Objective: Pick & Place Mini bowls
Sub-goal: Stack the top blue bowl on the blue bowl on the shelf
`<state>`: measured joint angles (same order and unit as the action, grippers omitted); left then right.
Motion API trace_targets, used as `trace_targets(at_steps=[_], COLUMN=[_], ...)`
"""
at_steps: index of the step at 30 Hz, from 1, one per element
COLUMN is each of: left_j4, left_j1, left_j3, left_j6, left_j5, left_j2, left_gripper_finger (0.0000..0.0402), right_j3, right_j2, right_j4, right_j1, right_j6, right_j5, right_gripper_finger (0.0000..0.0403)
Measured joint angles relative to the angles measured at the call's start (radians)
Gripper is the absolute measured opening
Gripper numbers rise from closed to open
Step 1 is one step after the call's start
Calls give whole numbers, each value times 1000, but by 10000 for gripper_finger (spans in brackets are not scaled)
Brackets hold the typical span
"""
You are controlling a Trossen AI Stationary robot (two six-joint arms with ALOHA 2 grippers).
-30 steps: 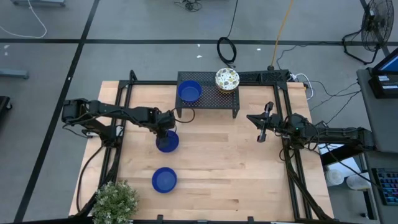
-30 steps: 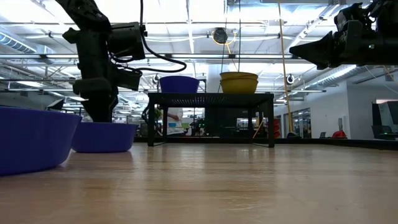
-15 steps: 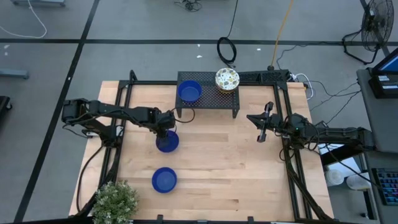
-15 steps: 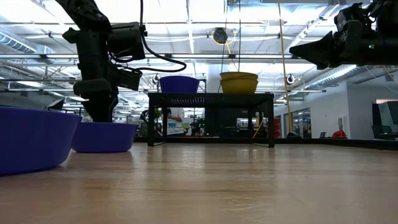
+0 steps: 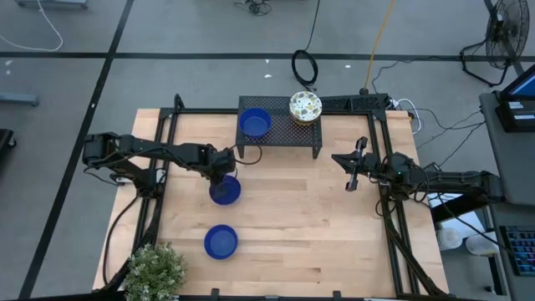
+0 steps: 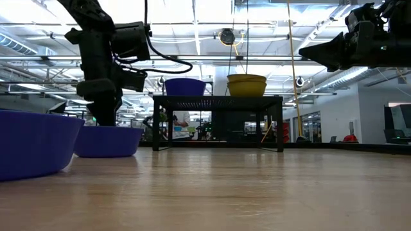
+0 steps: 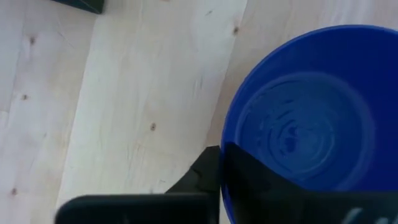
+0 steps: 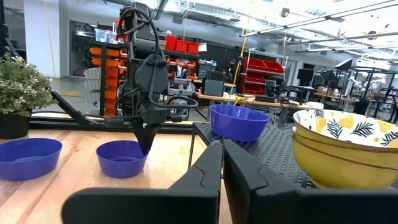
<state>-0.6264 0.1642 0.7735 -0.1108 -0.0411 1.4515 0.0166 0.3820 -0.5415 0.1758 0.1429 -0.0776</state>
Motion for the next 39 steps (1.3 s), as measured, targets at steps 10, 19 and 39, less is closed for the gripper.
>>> trace_targets(at_steps=[10, 19, 39], left_j4=[-3, 0, -2], left_j1=[0, 0, 0], left_j3=[-1, 0, -2], left_j6=[2, 2, 3], left_j5=[7, 18, 14], left_j2=[1, 0, 2], left_gripper_finger=[31, 20, 21], right_j3=[0, 0, 0], right_j2=[0, 0, 0], right_j4=[0, 0, 0], right_j1=[0, 0, 0], right_j6=[0, 0, 0], right_j5=[0, 0, 0], right_gripper_finger=[2, 2, 2])
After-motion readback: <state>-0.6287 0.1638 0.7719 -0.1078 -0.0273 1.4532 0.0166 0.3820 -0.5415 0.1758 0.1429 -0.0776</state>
